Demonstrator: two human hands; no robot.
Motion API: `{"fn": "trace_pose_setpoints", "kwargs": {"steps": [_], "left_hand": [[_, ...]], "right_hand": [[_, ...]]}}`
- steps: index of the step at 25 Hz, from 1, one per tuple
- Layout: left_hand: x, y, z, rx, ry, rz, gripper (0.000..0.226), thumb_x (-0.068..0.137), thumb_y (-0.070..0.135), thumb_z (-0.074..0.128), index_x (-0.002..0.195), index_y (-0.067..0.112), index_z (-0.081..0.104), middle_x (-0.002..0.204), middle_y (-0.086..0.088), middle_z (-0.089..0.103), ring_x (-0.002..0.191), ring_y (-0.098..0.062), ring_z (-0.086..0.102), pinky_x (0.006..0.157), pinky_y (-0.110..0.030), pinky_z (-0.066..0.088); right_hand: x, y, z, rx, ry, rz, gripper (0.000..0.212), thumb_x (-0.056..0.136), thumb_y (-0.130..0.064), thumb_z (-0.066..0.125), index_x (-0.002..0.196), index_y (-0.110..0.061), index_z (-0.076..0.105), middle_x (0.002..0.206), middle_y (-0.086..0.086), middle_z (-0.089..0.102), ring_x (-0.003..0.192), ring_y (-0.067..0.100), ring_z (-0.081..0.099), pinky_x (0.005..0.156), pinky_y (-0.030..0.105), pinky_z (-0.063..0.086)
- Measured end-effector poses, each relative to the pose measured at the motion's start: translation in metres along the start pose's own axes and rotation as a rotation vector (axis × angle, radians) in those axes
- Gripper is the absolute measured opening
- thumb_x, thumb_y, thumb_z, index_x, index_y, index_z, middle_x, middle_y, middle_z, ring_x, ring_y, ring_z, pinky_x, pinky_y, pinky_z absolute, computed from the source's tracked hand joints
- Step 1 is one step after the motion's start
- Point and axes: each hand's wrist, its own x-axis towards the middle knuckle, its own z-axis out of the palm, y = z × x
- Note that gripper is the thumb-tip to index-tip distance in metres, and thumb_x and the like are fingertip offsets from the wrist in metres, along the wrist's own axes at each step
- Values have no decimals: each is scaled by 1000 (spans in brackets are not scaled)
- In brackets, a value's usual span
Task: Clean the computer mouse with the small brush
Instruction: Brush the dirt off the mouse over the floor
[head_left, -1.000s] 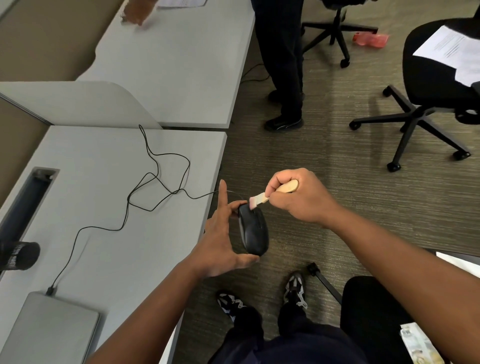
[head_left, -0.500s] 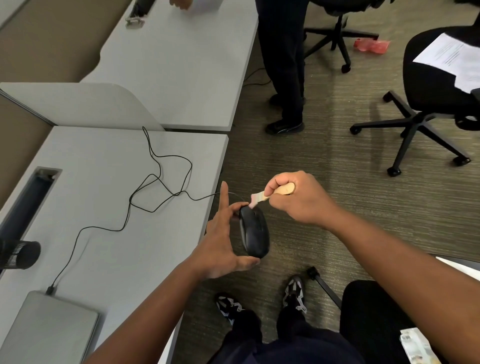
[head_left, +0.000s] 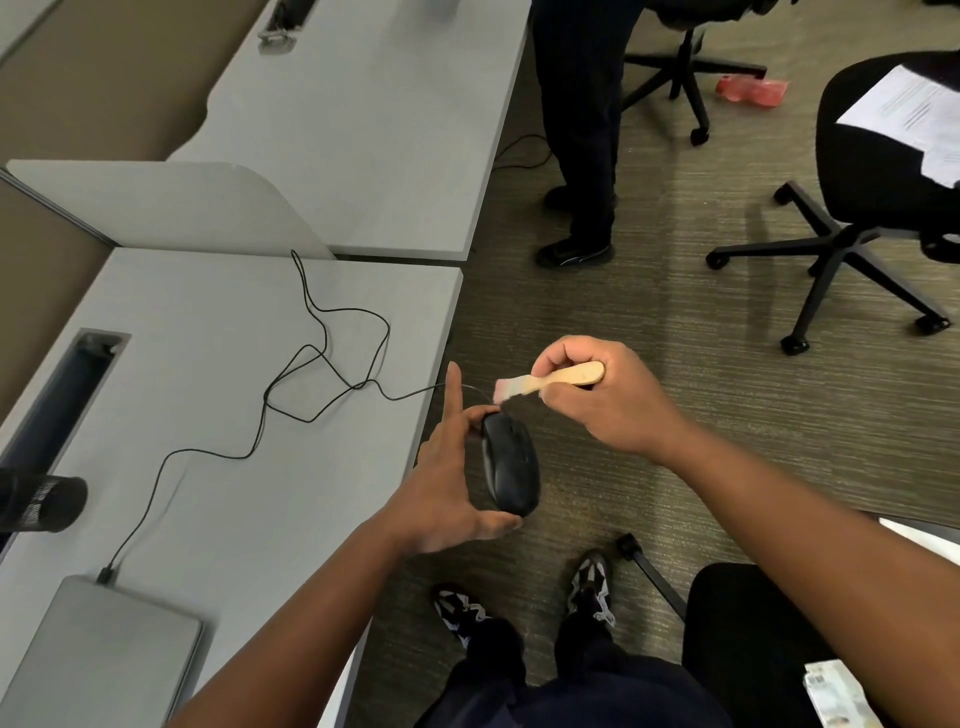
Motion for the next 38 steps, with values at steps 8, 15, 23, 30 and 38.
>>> {"fn": "trace_pose_setpoints", "kwargs": {"steps": [8,15,23,30,38], "left_hand": [[6,9,0,54,25,11,175,55,53,101,152,56,-44,152,28,45,140,-10,43,121,-55,36],[6,11,5,74,24,33,175,51,60,97,155,52,-43,144,28,48,135,-15,49,120,-52,36],[4,11,-1,16,66,-2,174,51,62,100,155,57,-39,148,25,49,137,-11,51,118,-55,43],[0,6,4,-20,94,-3,165,55,55,99,156,65,-31,157,18,42,137,-15,51,114,-51,50],[2,-5,6,-100,138,-1,159,63,40,103,163,60,-19,162,30,30,150,2,37,124,-34,41]], "right_hand": [[0,-9,8,-88,-246,-18,18,80,-10,73,84,-27,73,62,-20,64,53,-3,53,49,18,39],[-3,-11,9,-178,-145,-64,12,70,-37,66,76,-28,71,62,-19,67,52,-2,57,47,15,39],[-6,-1,-1,-20,-167,-7,20,87,-11,70,93,-30,72,66,-12,64,56,5,53,49,24,40],[-4,-3,-13,101,-165,90,19,80,-6,66,85,-21,76,68,5,70,63,20,59,53,31,46],[-9,3,-11,114,-122,130,20,87,-3,60,87,-13,77,71,6,75,62,14,64,53,25,50]]}}
